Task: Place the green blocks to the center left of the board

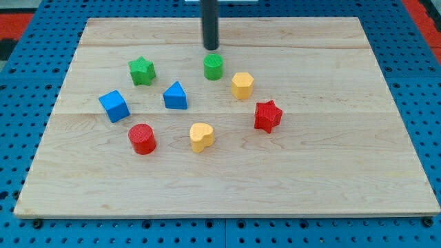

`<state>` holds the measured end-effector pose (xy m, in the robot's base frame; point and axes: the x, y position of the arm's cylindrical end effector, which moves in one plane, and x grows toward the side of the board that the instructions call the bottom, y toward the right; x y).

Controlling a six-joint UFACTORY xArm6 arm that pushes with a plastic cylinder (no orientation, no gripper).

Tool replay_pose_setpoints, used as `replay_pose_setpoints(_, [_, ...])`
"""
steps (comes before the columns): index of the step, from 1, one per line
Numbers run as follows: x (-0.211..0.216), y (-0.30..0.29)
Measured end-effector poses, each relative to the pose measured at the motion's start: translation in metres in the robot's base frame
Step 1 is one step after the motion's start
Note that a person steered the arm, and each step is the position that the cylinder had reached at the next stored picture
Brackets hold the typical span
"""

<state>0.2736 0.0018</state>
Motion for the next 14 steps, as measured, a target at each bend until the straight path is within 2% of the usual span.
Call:
replay_pose_setpoints(1, [0.03,0.033])
replay_pose_setpoints(2, [0.07,0.002])
replay_pose_setpoints(3, [0.064,-0.069])
replay_pose_setpoints(4, [0.064,-0.102])
replay_pose_setpoints(5, [0.064,-0.085])
replay_pose_setpoints(10, [0.051,-0.082])
replay_pose_setpoints(12, [0.07,-0.131])
replay_pose_setpoints(14, [0.071,-0.131])
